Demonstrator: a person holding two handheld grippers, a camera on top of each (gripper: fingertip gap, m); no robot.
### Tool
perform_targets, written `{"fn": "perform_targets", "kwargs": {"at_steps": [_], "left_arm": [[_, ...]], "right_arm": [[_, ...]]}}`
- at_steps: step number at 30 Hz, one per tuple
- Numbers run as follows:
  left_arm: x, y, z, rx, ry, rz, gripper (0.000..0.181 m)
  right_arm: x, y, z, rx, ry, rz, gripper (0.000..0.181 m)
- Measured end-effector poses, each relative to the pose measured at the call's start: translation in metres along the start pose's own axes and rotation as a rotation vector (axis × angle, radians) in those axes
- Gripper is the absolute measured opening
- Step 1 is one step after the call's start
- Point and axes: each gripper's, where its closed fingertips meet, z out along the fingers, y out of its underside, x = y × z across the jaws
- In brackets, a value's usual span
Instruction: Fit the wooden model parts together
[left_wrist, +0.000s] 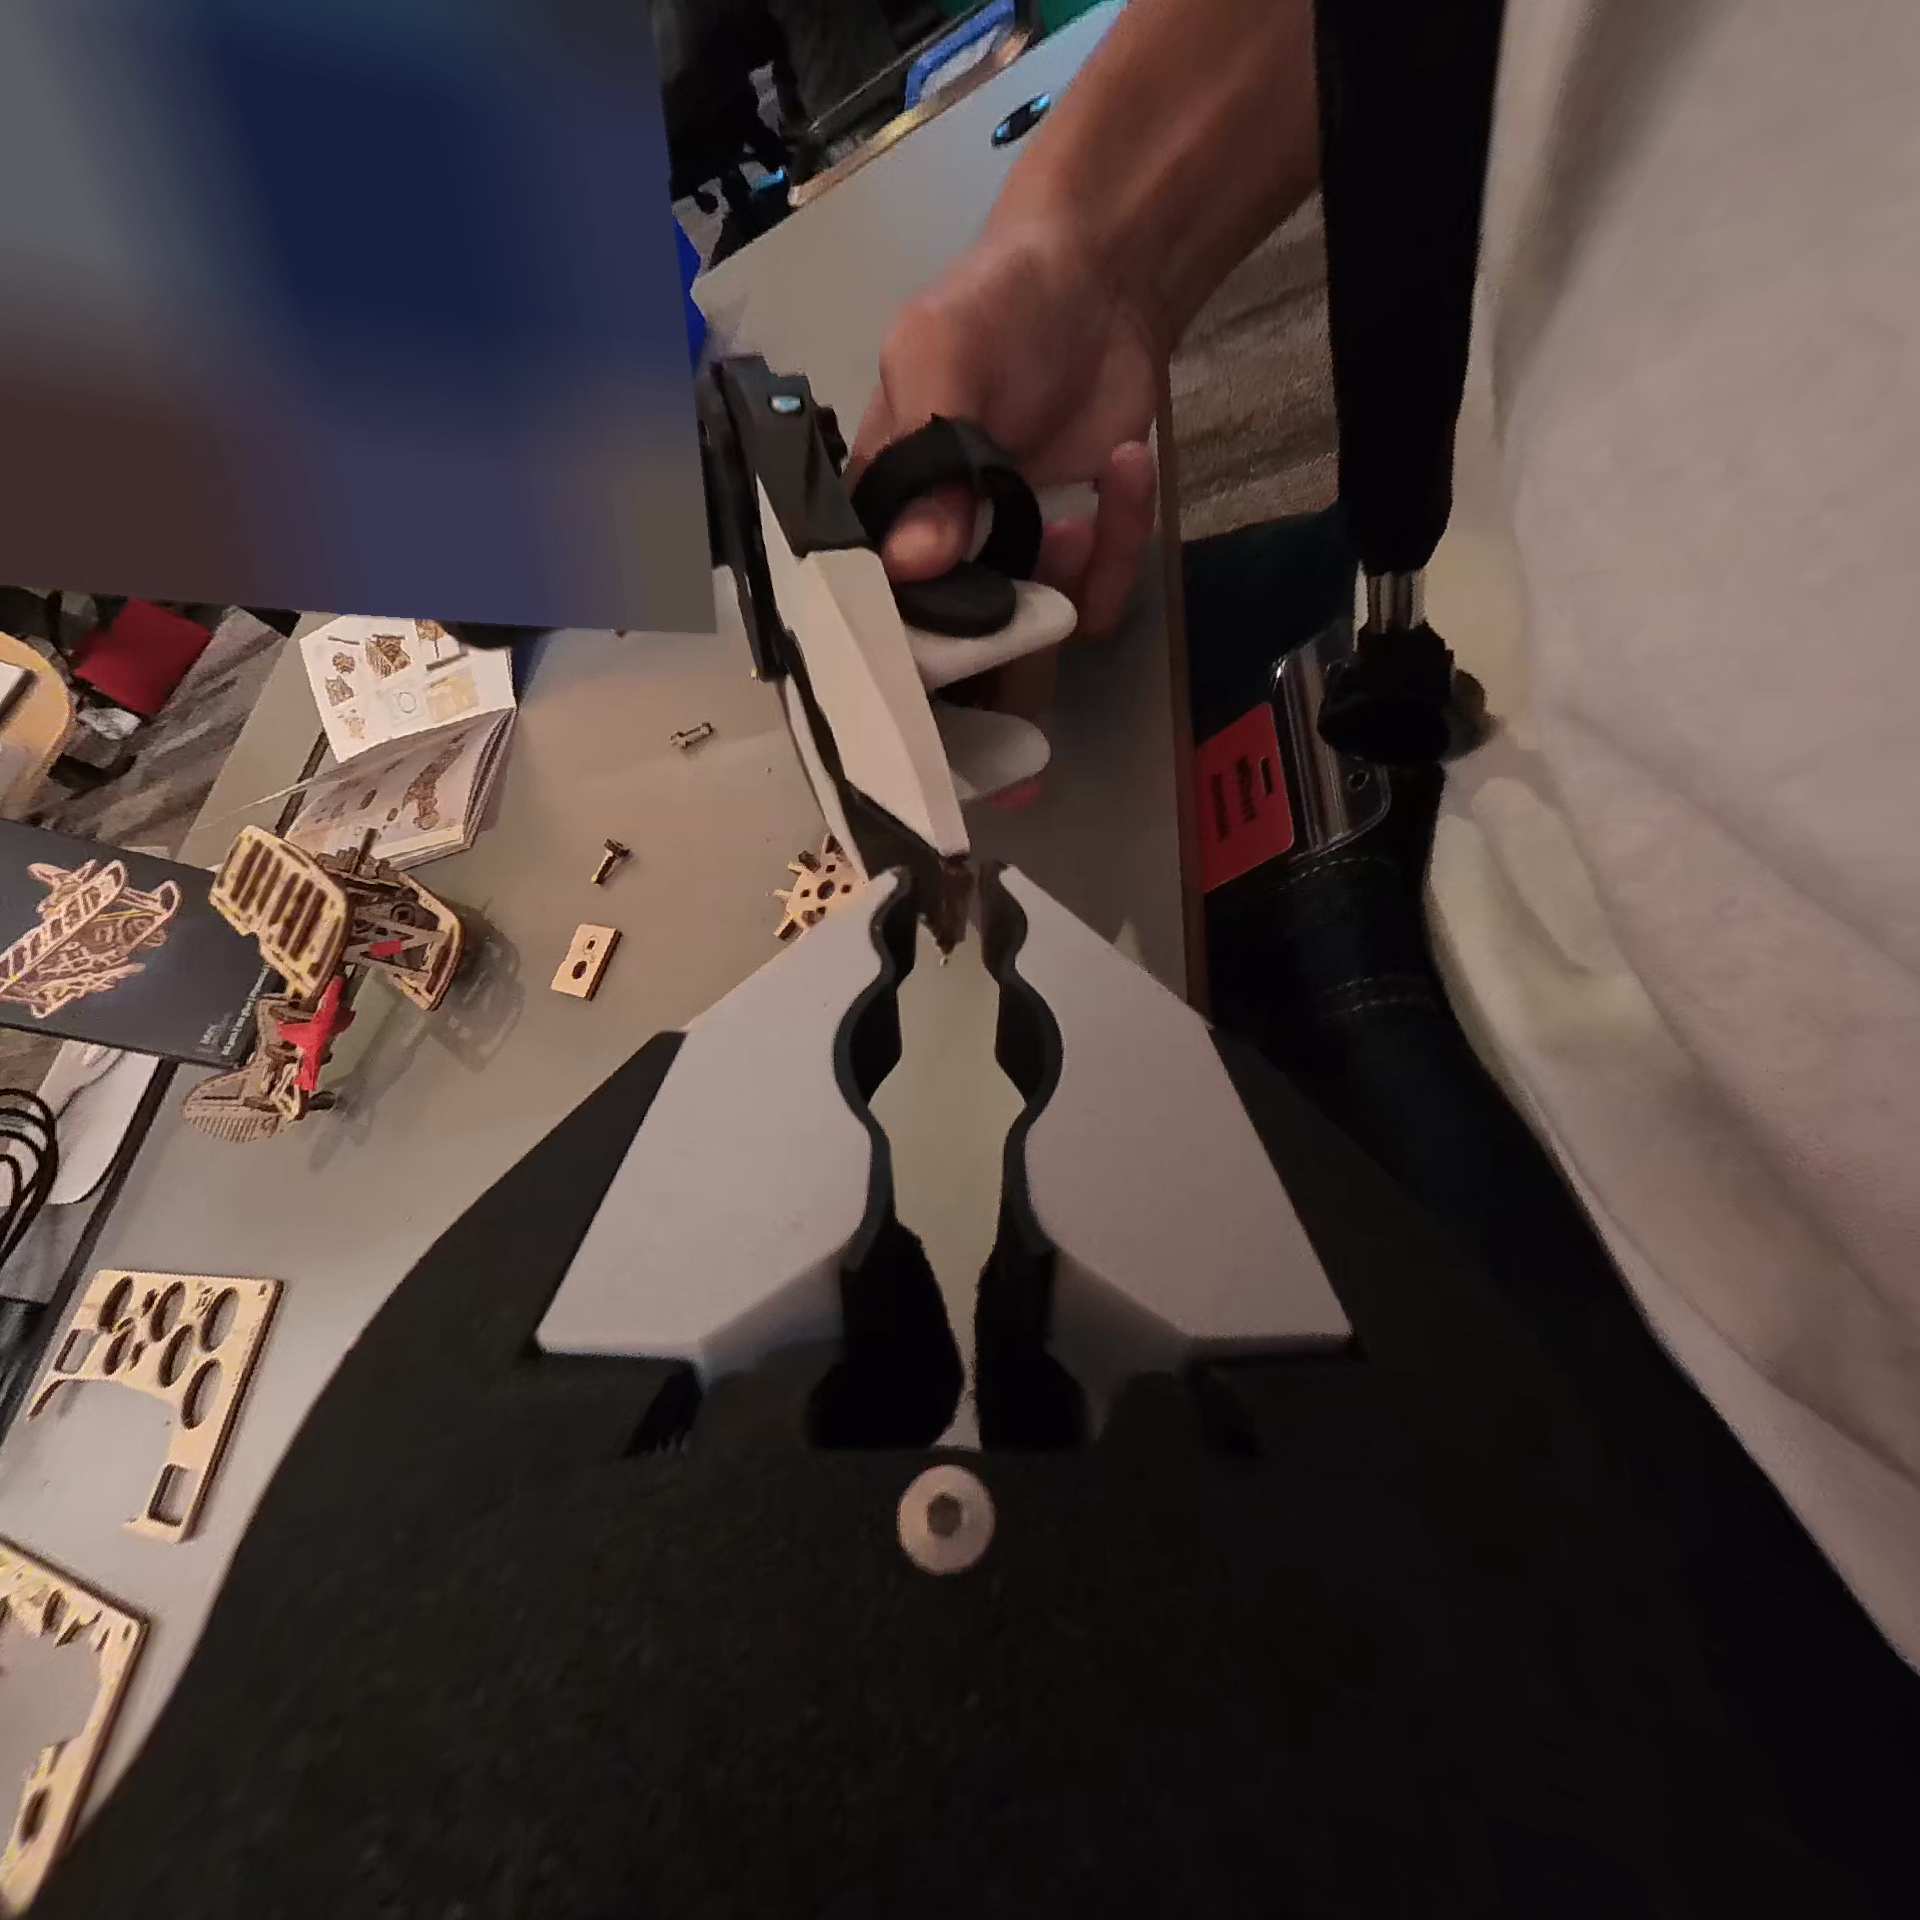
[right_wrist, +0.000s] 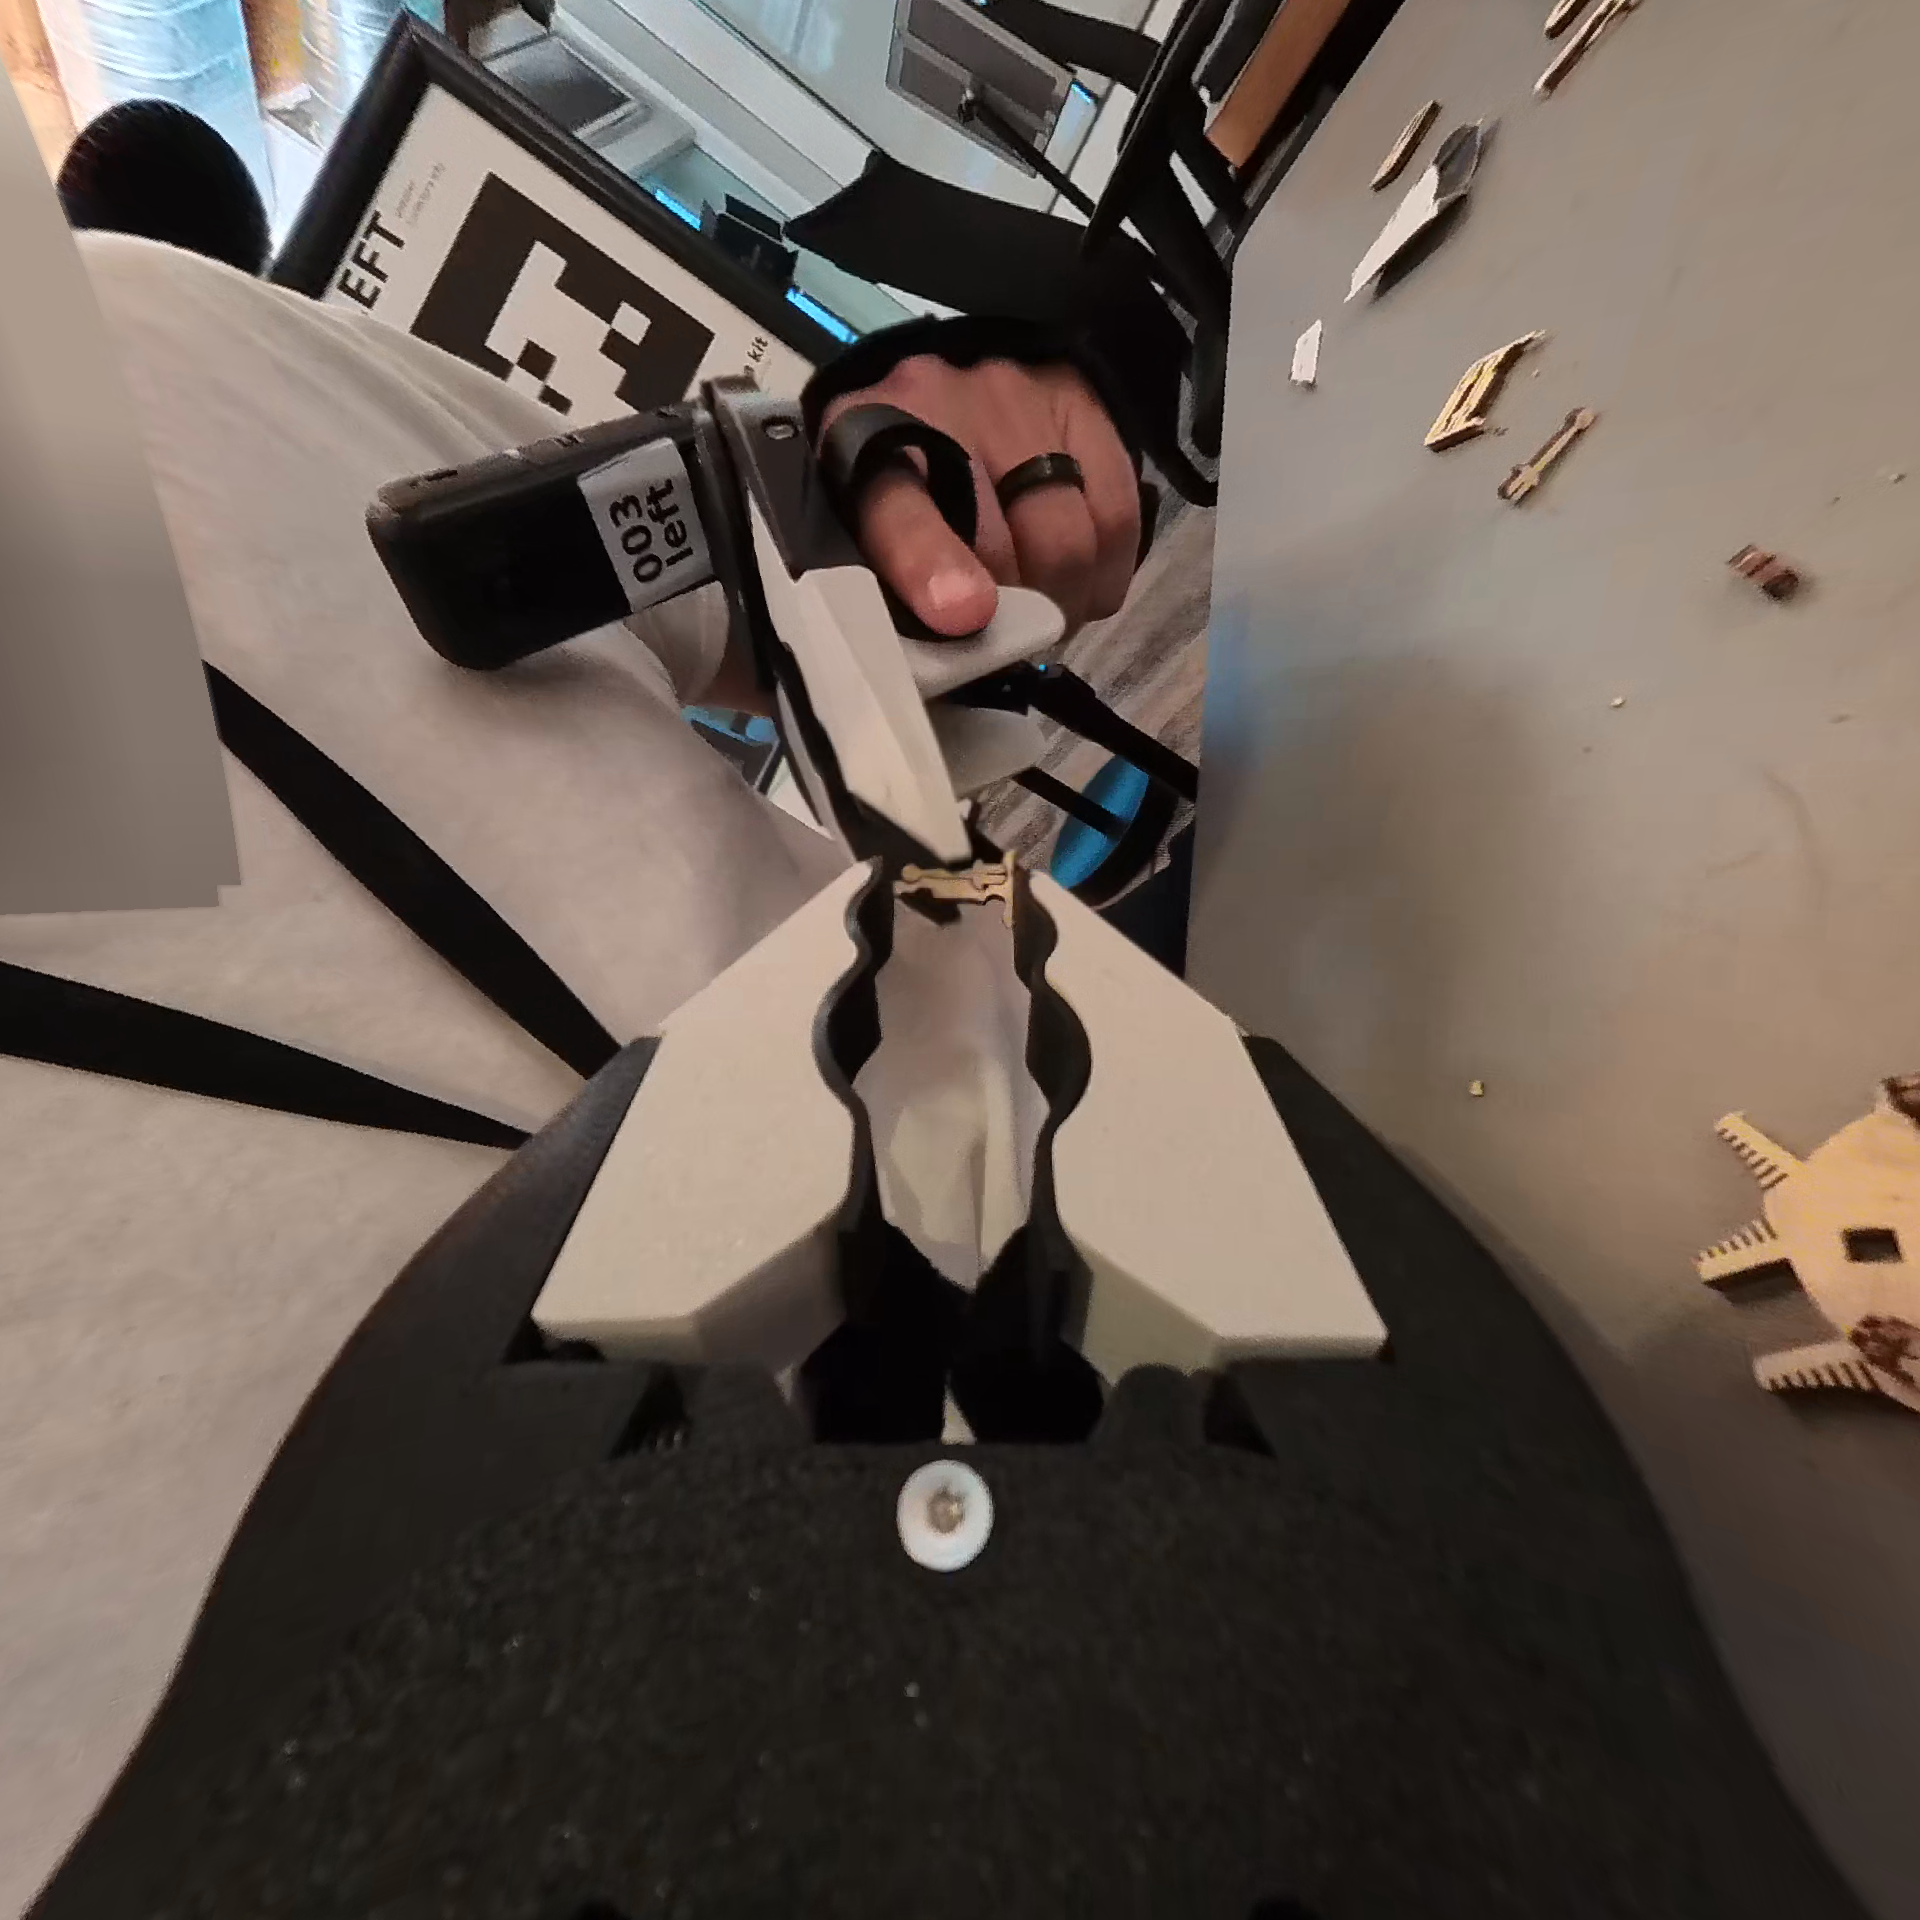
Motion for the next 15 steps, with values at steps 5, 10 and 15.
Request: {"fn": "perform_targets", "kwargs": {"at_steps": [5, 10, 15], "left_arm": [[-0.004, 0.005, 0.003, -0.022, -0.028, -0.028, 0.002], [-0.02, 0.009, 0.005, -0.079, -0.112, -0.129, 0.001], [-0.036, 0.006, 0.003, -0.099, -0.215, -0.21, 0.001]], "right_arm": [[0.008, -0.004, -0.002, 0.041, 0.028, 0.04, 0.021], [0.012, -0.018, -0.007, 0.178, 0.05, 0.094, 0.021], [0.01, -0.033, -0.012, 0.41, 0.039, 0.156, 0.021]]}}
